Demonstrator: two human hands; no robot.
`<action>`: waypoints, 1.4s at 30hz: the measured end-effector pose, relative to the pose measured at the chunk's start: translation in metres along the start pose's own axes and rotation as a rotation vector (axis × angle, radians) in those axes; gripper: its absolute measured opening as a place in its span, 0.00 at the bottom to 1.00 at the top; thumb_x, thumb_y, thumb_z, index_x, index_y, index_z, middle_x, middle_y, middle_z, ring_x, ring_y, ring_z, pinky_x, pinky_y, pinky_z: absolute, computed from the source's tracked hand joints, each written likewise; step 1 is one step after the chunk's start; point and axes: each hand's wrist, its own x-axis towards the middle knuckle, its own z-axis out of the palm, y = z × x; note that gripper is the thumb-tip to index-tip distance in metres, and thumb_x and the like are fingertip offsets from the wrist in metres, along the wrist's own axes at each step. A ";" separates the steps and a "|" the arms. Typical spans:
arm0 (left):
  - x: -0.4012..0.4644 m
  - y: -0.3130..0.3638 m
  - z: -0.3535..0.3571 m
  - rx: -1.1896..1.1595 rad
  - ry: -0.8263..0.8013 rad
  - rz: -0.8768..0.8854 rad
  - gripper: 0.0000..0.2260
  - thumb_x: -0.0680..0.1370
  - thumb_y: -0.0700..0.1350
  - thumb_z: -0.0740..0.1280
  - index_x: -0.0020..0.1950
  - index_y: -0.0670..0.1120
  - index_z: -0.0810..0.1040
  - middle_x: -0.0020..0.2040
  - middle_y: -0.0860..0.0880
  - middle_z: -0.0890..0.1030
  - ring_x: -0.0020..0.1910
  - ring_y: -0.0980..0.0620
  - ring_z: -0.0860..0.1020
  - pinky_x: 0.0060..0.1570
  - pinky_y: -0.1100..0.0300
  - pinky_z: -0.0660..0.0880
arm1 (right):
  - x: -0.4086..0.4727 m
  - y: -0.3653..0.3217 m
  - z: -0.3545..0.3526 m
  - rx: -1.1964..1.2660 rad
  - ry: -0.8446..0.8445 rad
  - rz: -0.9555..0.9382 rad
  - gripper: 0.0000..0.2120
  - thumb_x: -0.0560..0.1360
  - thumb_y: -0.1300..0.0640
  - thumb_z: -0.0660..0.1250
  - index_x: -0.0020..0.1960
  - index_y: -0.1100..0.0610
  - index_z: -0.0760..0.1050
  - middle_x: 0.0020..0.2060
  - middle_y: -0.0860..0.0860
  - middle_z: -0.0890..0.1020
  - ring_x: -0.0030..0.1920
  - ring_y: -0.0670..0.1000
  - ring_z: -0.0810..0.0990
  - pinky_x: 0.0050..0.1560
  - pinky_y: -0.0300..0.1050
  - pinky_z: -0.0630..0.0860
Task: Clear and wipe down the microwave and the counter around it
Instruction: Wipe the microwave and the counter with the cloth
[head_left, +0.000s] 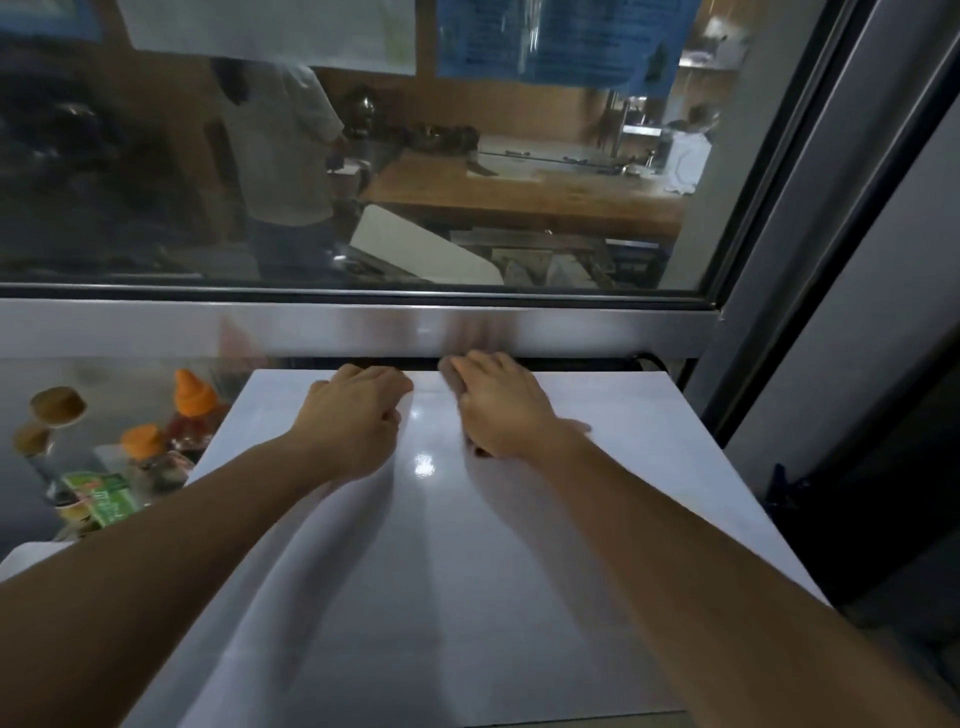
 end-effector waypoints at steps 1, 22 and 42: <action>0.000 -0.002 -0.002 -0.042 -0.002 -0.026 0.14 0.77 0.41 0.61 0.61 0.51 0.74 0.60 0.52 0.77 0.56 0.49 0.73 0.57 0.52 0.73 | 0.002 -0.003 0.000 0.047 0.003 0.018 0.16 0.77 0.56 0.55 0.64 0.52 0.68 0.59 0.52 0.73 0.60 0.56 0.69 0.62 0.52 0.66; -0.036 -0.061 -0.027 -0.113 0.070 -0.098 0.15 0.78 0.40 0.60 0.63 0.48 0.75 0.60 0.50 0.76 0.57 0.51 0.73 0.55 0.56 0.72 | 0.022 -0.064 0.012 0.002 -0.028 0.052 0.17 0.76 0.56 0.55 0.65 0.53 0.66 0.66 0.53 0.70 0.66 0.56 0.66 0.65 0.51 0.61; -0.094 -0.091 -0.050 -0.145 0.040 -0.072 0.17 0.75 0.47 0.68 0.63 0.48 0.75 0.61 0.50 0.73 0.60 0.53 0.70 0.50 0.68 0.61 | 0.032 -0.112 0.019 0.001 -0.106 -0.060 0.23 0.79 0.56 0.50 0.74 0.55 0.58 0.72 0.52 0.63 0.72 0.53 0.59 0.73 0.49 0.55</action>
